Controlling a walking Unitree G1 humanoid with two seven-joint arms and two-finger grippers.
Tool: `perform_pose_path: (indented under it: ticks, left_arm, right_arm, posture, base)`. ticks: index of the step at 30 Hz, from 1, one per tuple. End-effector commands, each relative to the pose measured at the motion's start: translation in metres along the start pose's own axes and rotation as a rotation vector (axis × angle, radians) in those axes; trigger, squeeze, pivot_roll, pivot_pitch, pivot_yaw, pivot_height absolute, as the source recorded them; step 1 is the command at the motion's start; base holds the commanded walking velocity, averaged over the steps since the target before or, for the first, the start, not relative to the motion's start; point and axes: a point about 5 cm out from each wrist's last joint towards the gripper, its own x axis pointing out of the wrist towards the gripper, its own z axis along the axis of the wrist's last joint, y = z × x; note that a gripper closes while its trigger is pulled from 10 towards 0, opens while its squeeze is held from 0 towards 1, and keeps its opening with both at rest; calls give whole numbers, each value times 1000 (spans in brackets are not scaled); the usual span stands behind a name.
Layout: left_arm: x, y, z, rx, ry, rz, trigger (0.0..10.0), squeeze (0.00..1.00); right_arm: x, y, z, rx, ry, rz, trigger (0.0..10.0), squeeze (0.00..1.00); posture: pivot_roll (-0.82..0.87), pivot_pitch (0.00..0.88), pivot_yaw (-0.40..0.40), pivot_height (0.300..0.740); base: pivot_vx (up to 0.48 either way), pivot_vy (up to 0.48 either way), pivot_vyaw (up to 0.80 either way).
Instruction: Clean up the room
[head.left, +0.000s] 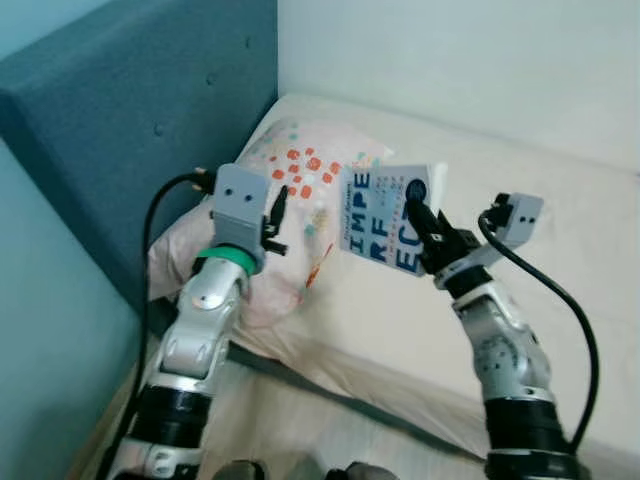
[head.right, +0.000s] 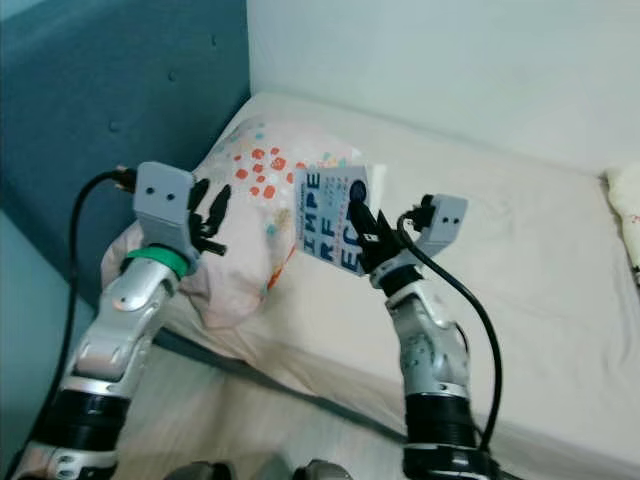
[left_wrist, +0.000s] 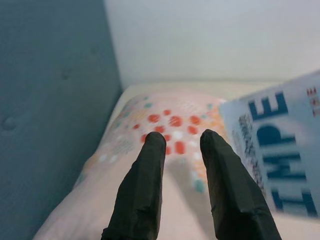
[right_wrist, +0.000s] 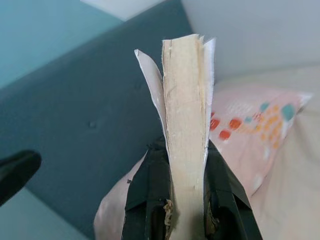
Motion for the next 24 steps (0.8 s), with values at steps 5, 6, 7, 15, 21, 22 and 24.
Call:
perform_pose_path:
  ticks: [5,6,7,15,21,22,24]
  left_arm:
    - [-4,-5,-6,-26,24,-28,10000,0]
    - [-4,-5,-6,-26,24,-28,10000,0]
    - [-4,-5,-6,-26,24,-29,10000,0]
    - [-5,-6,-8,-23,33,-27,10000,0]
    - [-5,-4,-9,-14,45,-20,10000,0]
    - [-5,-4,-9,-14,45,-20,10000,0]
    - [-5,-4,-9,-14,46,-20,10000,0]
  right_arm:
    - [-2,0,0,-10,-7,1,10000,0]
    - [-2,0,0,-10,-7,1,10000,0]
    - [-2,0,-1,-10,-6,2,10000,0]
    - [-6,-5,-3,-2,-9,-28,10000,0]
    - [-6,-6,-5,5,-5,-37,10000,0]
    - [-6,-6,-5,5,-5,-37,10000,0]
    - [-6,-6,-5,5,-4,-37,10000,0]
  posture:
    - [-33,3,18,740]
    - [-33,3,18,740]
    - [-33,4,17,740]
    - [-34,8,19,730]
    - [-34,10,20,700]
    - [-34,10,20,700]
    - [-33,11,20,690]
  base:
    - [0,0,0]
    - [0,0,0]
    - [0,0,0]
    - [0,0,0]
    - [0,0,0]
    - [0,0,0]
    - [0,0,0]
